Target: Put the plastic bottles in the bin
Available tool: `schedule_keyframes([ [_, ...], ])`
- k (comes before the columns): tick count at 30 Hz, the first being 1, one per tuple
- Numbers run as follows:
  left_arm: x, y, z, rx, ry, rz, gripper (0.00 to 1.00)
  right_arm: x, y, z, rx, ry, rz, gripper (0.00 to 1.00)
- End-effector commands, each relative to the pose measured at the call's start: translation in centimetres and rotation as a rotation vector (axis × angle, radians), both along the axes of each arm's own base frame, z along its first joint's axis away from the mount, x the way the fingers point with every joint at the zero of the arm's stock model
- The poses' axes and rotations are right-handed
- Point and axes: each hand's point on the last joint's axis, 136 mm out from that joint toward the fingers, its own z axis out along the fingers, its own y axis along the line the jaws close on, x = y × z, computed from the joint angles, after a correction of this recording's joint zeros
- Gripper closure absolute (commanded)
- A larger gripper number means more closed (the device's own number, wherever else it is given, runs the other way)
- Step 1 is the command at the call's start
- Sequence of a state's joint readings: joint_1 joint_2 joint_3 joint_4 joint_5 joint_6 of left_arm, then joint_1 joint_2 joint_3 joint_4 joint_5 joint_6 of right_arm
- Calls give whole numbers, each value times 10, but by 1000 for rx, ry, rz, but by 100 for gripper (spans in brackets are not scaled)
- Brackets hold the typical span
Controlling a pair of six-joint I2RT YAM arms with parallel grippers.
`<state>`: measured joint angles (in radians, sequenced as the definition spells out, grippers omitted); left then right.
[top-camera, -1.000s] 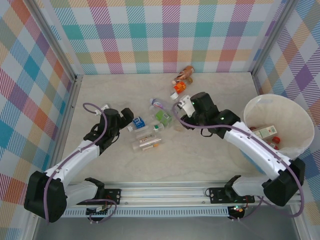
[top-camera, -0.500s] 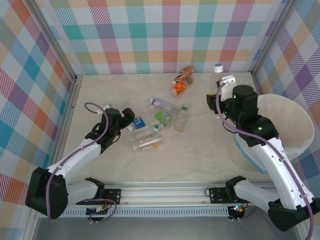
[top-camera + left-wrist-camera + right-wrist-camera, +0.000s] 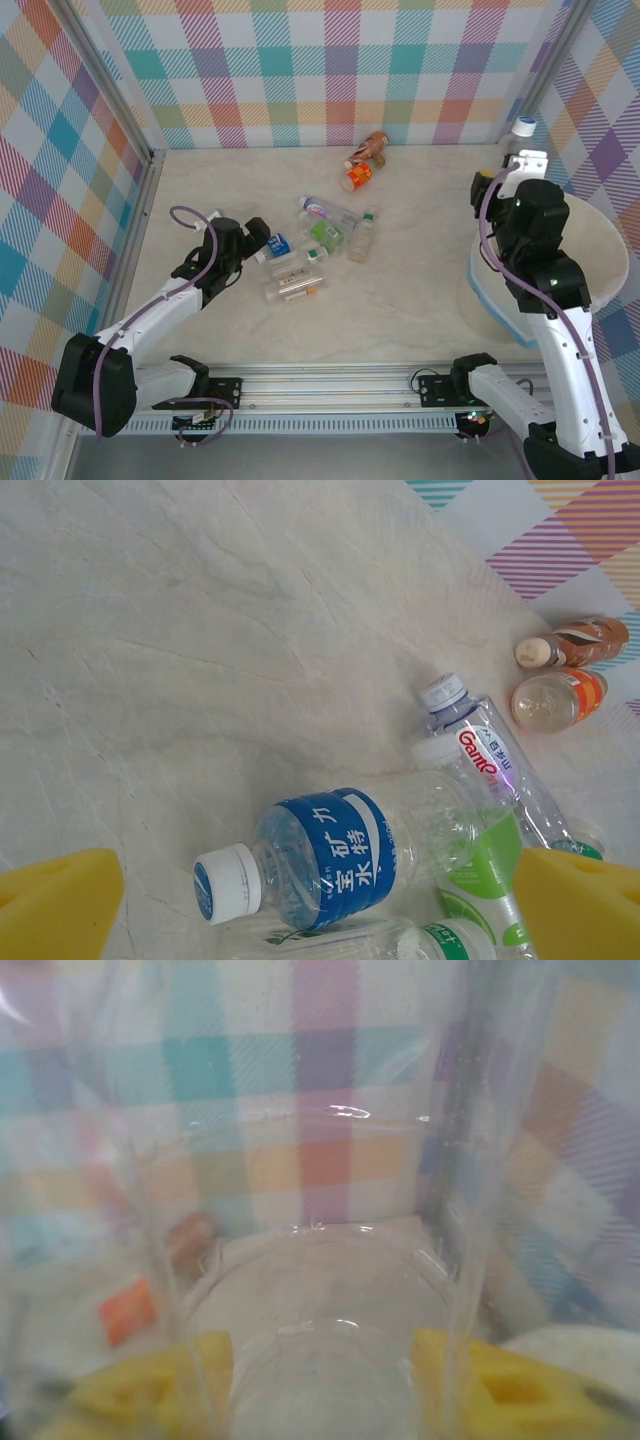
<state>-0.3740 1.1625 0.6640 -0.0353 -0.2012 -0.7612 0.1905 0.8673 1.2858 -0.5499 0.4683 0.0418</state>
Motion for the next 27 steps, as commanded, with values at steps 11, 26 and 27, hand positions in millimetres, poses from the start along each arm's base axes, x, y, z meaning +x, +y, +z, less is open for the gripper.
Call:
schedule_keyframes([
  [11, 9, 0, -2, -14, -6, -3, 0, -60, -129, -33, -15, 85, -611, 49],
  [26, 9, -9, -9, 27, 106, -81, 0, -83, -166, -125, -32, 331, -830, 46],
  [27, 7, -12, -11, 20, 123, -98, 0, -83, -166, -128, -35, 342, -833, 45],
])
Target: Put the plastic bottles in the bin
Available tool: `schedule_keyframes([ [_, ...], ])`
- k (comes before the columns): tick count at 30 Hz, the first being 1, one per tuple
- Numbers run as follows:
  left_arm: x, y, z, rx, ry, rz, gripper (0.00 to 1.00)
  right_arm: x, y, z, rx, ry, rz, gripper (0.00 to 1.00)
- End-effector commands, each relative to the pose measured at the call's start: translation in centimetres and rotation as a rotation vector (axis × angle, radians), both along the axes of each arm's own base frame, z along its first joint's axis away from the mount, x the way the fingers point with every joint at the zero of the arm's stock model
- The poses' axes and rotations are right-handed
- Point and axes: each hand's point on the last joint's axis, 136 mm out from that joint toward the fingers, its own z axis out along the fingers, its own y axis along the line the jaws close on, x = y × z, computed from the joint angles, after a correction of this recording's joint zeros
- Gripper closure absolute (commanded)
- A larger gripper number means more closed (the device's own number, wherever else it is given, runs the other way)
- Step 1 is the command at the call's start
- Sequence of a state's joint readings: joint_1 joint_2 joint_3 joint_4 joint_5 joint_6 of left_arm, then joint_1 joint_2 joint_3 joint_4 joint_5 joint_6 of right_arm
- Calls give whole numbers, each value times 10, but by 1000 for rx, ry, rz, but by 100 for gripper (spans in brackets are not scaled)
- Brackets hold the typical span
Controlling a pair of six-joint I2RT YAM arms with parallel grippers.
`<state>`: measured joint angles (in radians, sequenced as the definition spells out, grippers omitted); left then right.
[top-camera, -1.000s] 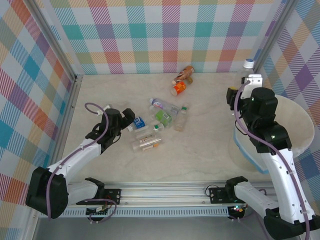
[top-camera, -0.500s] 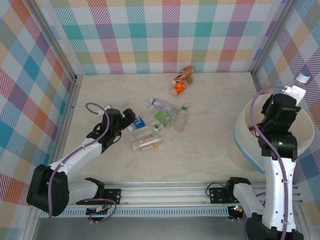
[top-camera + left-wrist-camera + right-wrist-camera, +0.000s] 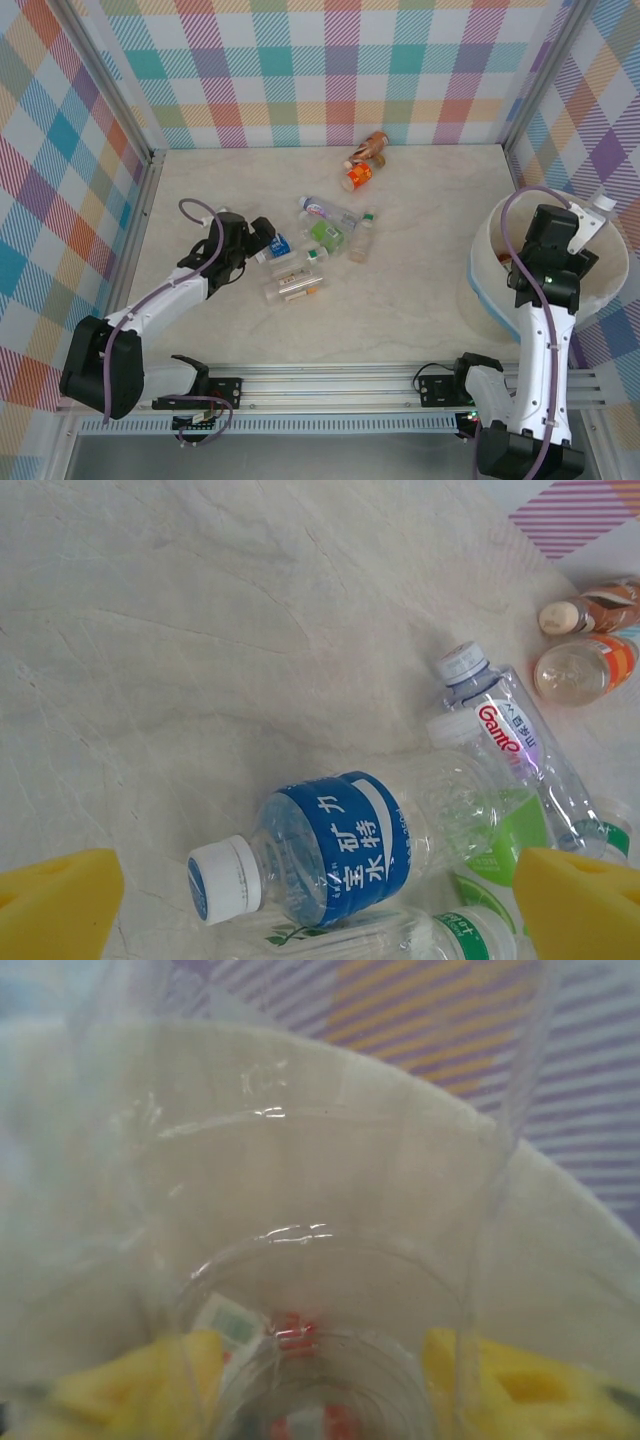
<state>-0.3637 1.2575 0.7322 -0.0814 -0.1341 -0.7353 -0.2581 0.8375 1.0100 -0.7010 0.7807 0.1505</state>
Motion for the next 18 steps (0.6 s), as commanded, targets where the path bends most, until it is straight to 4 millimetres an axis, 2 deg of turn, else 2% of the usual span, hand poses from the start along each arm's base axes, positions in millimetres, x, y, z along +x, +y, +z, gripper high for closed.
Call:
schedule_keyframes([
  [1, -5, -4, -1, 5, 66, -60, 0, -8, -9, -3, -22, 9, -71, 45],
  [7, -37, -19, -23, -15, 280, -174, 0, -12, -16, -11, -46, 96, -99, 36],
  [11, -55, -35, -38, -109, 377, -234, 0, -13, -16, -17, -34, 118, -101, 25],
  [14, -58, -40, -46, -136, 411, -239, 0, -15, -15, -18, -26, 133, -98, 13],
  [18, -56, -45, -49, -170, 410, -234, 0, -17, -11, -12, -19, 136, -76, 7],
])
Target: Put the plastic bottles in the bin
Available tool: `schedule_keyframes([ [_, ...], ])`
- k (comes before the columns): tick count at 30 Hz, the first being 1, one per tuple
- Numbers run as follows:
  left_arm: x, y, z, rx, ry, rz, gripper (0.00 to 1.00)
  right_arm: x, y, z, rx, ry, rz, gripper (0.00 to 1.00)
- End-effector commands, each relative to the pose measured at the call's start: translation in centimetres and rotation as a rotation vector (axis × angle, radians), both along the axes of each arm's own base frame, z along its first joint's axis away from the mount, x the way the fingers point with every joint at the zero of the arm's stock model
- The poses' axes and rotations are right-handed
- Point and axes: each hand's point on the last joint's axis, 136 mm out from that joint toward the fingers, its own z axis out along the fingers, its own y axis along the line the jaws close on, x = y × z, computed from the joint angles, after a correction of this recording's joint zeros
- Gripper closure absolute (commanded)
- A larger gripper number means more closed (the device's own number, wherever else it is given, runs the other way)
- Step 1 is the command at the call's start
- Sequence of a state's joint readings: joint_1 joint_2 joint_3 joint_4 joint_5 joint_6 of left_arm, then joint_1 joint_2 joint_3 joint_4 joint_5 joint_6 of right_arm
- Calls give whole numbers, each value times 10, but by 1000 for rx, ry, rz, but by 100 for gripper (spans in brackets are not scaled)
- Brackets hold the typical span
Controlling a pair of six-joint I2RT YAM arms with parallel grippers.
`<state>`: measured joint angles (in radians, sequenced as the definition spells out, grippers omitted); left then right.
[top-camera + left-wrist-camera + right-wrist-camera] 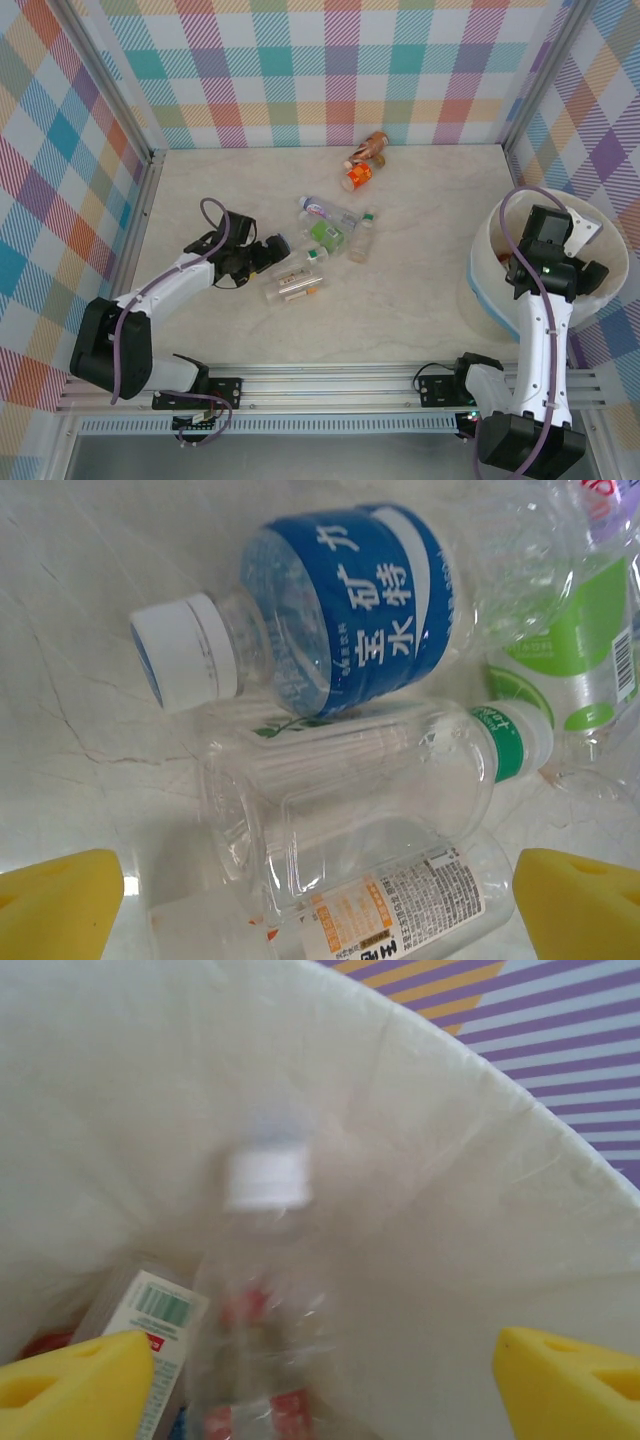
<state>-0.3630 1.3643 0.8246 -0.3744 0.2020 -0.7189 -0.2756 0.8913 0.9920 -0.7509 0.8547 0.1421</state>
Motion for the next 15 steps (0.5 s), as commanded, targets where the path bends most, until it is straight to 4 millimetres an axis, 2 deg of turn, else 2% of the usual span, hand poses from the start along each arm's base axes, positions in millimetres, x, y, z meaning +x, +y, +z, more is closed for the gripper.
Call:
schedule_keyframes([
  [1, -7, -3, -5, -50, 45, 9, 0, -6, 3, 11, 10, -7, 15, 5],
  [3, -8, -2, -7, -49, 42, 16, 0, -2, 10, 11, 47, -18, 63, 1],
  [7, -12, -5, -11, -64, 42, 9, 0, 8, 31, 17, 131, -83, 182, 0],
  [12, -22, -4, -17, -43, 72, -5, 0, 14, 56, 37, 201, -187, 315, 0],
  [15, -25, -12, -16, -82, 46, -34, 0, 18, 74, 50, 261, -235, 408, 0],
])
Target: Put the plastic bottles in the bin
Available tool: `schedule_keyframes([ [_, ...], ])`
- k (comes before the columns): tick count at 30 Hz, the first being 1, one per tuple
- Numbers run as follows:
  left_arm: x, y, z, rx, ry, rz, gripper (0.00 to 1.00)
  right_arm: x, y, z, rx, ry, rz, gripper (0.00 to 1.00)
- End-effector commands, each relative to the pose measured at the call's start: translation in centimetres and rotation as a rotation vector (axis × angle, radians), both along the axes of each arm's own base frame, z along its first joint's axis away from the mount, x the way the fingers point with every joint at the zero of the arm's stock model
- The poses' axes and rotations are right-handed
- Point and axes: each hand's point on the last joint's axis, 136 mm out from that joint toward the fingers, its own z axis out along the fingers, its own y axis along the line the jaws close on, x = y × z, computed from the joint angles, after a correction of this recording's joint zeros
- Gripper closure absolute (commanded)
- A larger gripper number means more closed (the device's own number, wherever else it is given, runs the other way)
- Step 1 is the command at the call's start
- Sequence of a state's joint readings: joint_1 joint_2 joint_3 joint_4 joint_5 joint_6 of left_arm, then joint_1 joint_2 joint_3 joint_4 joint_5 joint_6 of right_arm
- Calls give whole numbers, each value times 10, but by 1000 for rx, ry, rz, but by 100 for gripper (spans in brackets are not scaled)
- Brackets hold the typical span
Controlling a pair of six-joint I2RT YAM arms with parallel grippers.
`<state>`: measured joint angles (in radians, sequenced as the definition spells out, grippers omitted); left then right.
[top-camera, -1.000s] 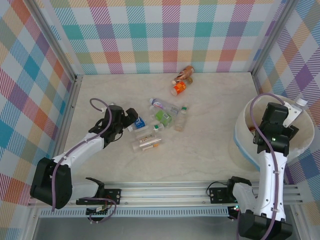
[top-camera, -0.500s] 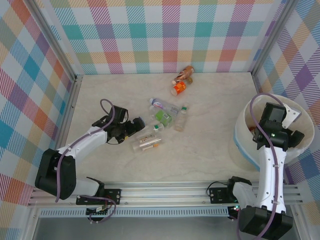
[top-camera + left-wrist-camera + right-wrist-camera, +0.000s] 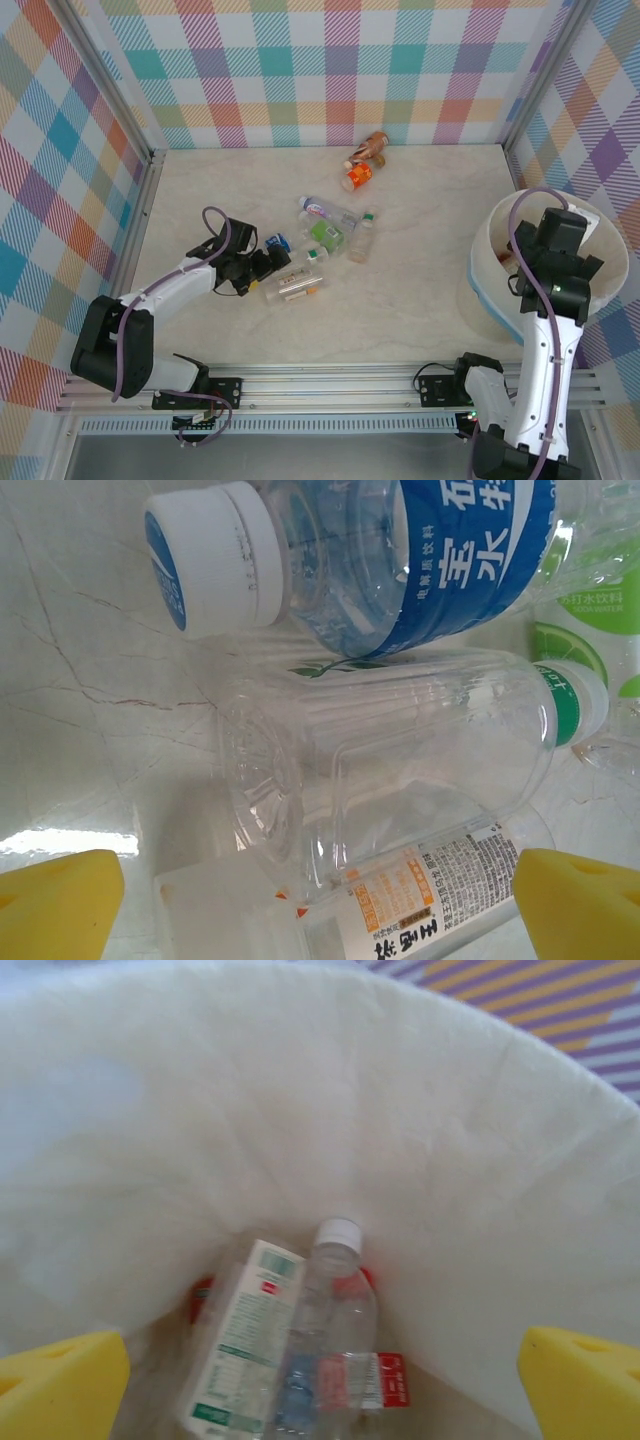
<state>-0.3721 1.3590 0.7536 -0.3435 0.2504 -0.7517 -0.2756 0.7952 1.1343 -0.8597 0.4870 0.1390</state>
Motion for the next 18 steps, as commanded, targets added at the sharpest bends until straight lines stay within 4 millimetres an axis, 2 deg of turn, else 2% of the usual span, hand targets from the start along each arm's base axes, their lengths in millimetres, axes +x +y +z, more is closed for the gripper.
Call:
schedule_keyframes([
  [1, -7, -13, 4, -70, -34, -39, 0, 8, 33, 15, 101, -70, 171, 0],
  [7, -10, -33, 7, -94, -76, -121, 0, 28, 105, 37, 324, -227, 527, 0],
  [12, -19, -47, 5, -72, -93, -218, 0, 31, 140, 62, 438, -332, 691, 0],
  [18, -37, -63, 2, -16, -105, -347, 0, 22, 188, 91, 547, -427, 947, 0],
])
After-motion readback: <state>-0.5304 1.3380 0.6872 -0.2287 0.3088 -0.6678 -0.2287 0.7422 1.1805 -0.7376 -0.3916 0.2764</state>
